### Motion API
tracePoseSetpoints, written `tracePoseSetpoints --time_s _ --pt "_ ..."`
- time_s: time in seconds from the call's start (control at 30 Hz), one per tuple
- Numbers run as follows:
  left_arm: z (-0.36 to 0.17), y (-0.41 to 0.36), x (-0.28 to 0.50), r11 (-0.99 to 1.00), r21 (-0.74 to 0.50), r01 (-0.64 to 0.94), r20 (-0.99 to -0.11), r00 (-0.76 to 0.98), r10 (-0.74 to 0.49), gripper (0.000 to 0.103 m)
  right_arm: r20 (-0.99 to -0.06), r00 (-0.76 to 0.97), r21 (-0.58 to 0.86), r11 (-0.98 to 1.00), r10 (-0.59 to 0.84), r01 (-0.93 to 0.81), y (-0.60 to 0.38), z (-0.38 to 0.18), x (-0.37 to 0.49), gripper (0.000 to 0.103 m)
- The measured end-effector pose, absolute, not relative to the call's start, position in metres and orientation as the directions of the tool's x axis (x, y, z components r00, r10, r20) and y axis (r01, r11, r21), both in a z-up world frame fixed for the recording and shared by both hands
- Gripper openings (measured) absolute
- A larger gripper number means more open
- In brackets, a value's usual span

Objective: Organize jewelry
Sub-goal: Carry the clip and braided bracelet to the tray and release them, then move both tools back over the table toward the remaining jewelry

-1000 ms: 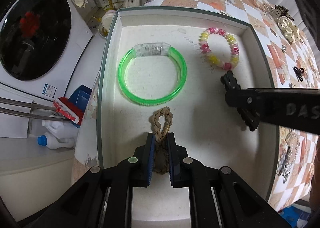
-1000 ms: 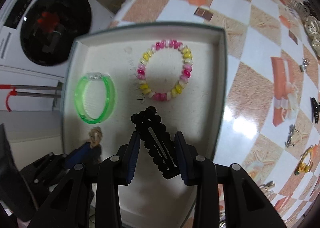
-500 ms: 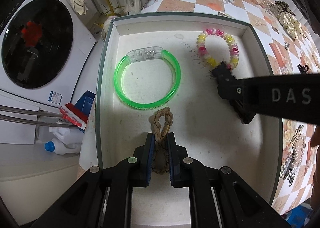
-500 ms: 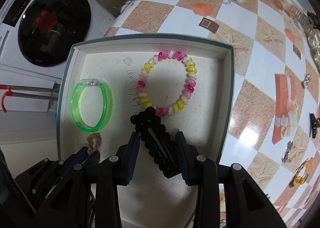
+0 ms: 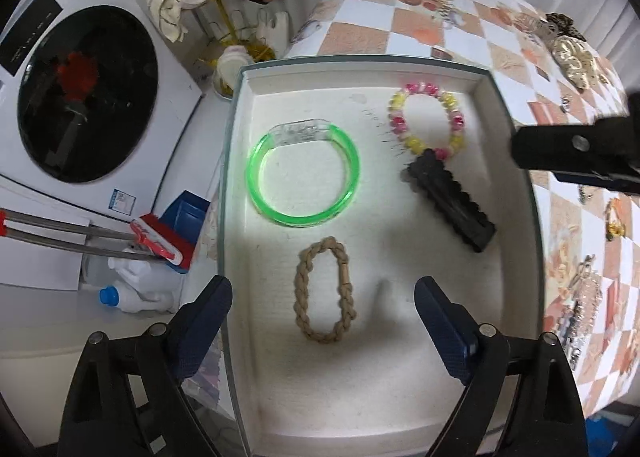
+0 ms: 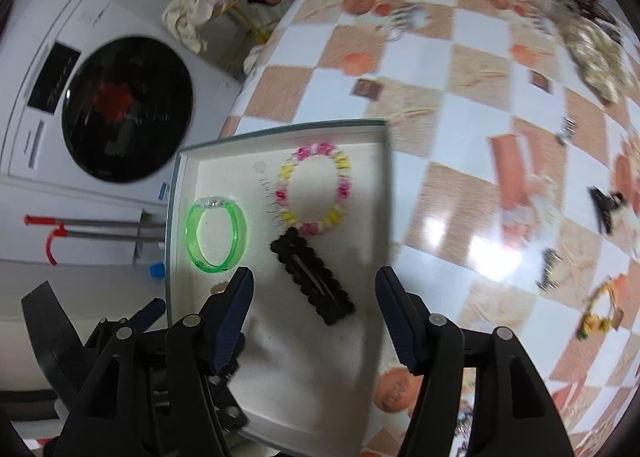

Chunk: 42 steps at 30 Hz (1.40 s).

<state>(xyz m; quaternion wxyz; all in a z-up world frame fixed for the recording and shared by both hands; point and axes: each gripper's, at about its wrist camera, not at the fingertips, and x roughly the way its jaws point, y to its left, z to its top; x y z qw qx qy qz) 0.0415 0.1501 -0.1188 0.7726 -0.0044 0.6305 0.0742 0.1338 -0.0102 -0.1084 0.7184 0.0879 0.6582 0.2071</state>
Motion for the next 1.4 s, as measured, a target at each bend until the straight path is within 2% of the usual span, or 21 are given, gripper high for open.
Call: tracePoseSetpoints --time_s 0.17,0.2,0.4,0.43,0.47,1.03,1.4 --pt "-0.112 0.144 0.042 0.990 0.104 -0.093 -0.974 0.193 0.120 0.097 -0.912 0.074 0.395 0.912 0.404 -0.109 -0.040 -0.101 0.123 0.075" --pt "-0.110 0.141 0.042 0.990 0.111 -0.083 -0.973 0.193 0.126 0.103 -0.912 0.081 0.395 0.915 0.401 -0.087 -0.050 -0.099 0.119 0.077" --pt "-0.101 0.120 0.044 0.994 0.111 -0.010 -0.974 0.197 0.110 0.103 -0.920 0.102 0.383 0.923 0.379 0.026 -0.098 -0.102 0.090 0.082" --pt "-0.100 0.116 0.045 0.994 0.108 0.003 -0.974 0.198 0.106 0.103 -0.921 0.105 0.380 0.924 0.374 0.041 -0.102 -0.103 0.087 0.088" --pt "-0.097 0.110 0.046 0.994 0.105 0.019 -0.975 0.201 0.100 0.103 -0.923 0.107 0.376 0.925 0.369 0.058 -0.110 -0.103 0.083 0.090" --pt "-0.070 0.045 0.056 0.982 0.034 0.187 -0.973 0.230 -0.010 0.103 -0.964 0.119 0.263 0.921 0.238 0.286 -0.209 -0.102 0.023 0.092" --pt "-0.072 -0.008 0.050 0.986 0.071 0.150 -0.978 0.207 0.039 0.103 -0.966 0.074 0.258 0.942 0.248 0.216 -0.246 -0.116 0.042 0.092"
